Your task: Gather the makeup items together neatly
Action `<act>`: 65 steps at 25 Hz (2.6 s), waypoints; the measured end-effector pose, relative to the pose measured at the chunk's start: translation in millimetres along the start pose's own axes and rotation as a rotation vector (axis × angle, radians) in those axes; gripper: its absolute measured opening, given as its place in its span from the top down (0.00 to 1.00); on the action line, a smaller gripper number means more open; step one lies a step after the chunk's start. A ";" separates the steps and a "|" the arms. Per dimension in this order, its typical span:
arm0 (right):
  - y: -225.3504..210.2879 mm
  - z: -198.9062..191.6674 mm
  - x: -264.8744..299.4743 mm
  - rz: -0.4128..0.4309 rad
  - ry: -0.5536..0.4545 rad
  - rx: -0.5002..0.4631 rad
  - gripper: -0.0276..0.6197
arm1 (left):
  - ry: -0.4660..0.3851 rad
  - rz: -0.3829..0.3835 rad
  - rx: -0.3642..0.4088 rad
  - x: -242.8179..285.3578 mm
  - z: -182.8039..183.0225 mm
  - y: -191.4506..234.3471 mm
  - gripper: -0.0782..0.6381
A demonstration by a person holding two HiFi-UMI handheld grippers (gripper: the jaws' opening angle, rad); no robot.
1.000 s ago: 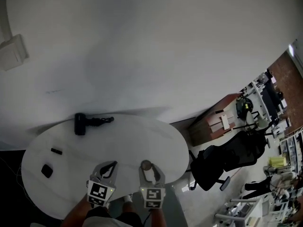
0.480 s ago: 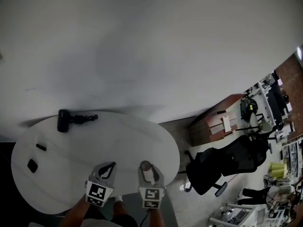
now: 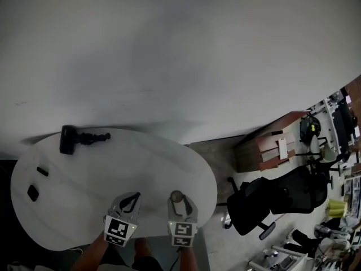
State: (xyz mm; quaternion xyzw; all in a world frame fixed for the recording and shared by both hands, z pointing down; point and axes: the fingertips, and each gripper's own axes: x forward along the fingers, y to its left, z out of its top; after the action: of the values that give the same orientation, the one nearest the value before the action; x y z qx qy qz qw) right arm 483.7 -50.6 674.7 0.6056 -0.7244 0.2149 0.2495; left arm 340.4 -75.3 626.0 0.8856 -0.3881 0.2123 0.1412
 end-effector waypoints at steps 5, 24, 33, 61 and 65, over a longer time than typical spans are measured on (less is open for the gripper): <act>-14.3 -18.8 21.9 0.016 0.039 0.015 0.63 | 0.038 0.020 -0.028 16.5 -15.8 0.0 0.88; -21.4 -42.1 37.0 0.014 0.074 0.068 0.50 | 0.079 0.040 -0.032 19.5 -33.9 -7.6 0.88; -16.7 -31.4 26.4 0.019 0.061 0.050 0.49 | 0.036 0.071 -0.025 1.2 -19.1 -0.6 0.88; 201.1 198.9 -52.8 0.312 -0.375 -0.252 0.81 | -0.258 0.489 -0.073 -213.5 83.2 131.6 0.88; 226.5 205.2 -59.3 0.343 -0.390 -0.265 0.92 | -0.285 0.519 -0.080 -231.6 83.0 142.9 0.88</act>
State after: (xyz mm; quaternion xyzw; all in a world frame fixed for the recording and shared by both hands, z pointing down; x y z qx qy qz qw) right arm 248.3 -91.4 475.1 0.4665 -0.8722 0.0371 0.1424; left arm 114.7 -58.5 453.5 0.7715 -0.6255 0.0991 0.0611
